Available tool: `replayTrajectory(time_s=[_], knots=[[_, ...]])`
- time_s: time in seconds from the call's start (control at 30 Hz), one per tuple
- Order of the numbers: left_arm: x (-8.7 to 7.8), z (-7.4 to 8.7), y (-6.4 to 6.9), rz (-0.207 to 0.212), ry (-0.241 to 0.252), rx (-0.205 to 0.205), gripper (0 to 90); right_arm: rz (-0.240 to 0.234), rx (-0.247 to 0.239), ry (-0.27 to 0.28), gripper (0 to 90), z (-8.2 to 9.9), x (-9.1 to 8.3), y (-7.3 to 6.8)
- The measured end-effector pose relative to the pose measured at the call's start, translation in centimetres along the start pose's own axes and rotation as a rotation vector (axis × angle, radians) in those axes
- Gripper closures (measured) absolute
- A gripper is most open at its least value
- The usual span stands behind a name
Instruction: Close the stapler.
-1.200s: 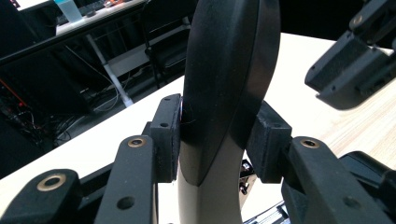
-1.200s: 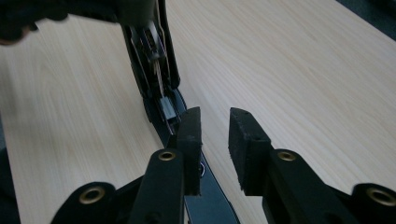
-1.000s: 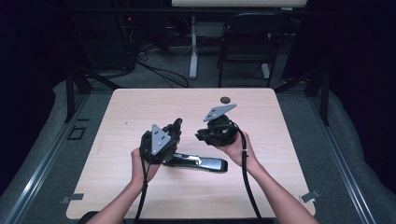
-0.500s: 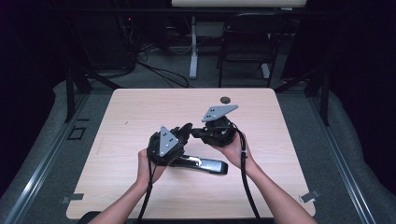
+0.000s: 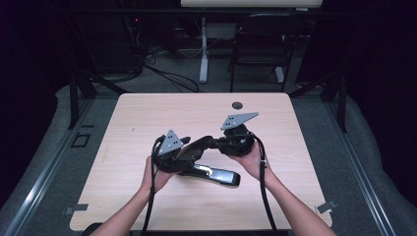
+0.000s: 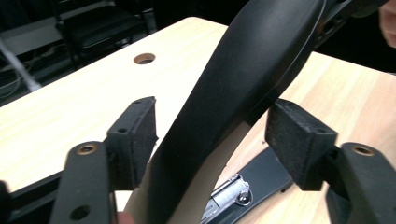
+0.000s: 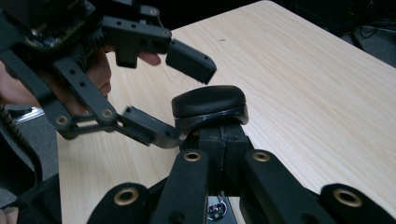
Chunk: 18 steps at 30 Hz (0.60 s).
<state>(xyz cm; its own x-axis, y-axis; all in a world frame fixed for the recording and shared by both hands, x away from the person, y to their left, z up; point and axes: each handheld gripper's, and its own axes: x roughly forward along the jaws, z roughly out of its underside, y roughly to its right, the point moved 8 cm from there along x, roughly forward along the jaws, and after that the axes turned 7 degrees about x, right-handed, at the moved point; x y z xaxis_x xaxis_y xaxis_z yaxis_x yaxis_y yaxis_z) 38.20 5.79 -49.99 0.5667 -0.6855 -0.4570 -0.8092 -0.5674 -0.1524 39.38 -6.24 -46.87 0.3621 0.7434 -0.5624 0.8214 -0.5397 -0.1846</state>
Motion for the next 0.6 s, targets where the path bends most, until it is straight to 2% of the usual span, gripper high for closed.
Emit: replayTrajectory(time_s=[0.13,0.2,0.23,0.3,0.37,0.43,0.53,0.6], knots=[[-0.8,0.3,-0.6,0.022,0.004,0.007,28.8,-0.004,0.013,-0.006,90.0,0.4,-0.2,0.2],[-1.3,0.7,-1.2,0.035,0.001,0.0,27.4,-0.004,0.013,-0.016,90.0,0.7,-0.3,0.3],[-1.6,1.0,-1.7,0.028,0.003,-0.006,25.9,-0.006,0.017,-0.012,90.0,0.7,-0.2,0.3],[-1.9,1.7,-2.5,0.039,-0.009,-0.031,22.1,-0.005,0.017,-0.021,90.0,0.9,-0.3,0.4],[-2.0,2.6,-3.5,0.026,-0.04,-0.053,16.2,-0.004,0.018,-0.026,90.0,1.1,-0.3,0.5],[-1.7,3.4,-4.1,0.039,-0.071,-0.075,13.2,-0.003,0.02,-0.026,90.0,1.2,-0.3,0.5],[-1.0,4.5,-4.5,0.055,-0.13,-0.098,6.8,0.0,0.022,-0.034,90.0,1.4,-0.4,0.6],[-0.4,5.3,-4.6,0.055,-0.176,-0.105,6.3,0.003,0.028,-0.037,90.0,1.6,-0.4,0.7]])
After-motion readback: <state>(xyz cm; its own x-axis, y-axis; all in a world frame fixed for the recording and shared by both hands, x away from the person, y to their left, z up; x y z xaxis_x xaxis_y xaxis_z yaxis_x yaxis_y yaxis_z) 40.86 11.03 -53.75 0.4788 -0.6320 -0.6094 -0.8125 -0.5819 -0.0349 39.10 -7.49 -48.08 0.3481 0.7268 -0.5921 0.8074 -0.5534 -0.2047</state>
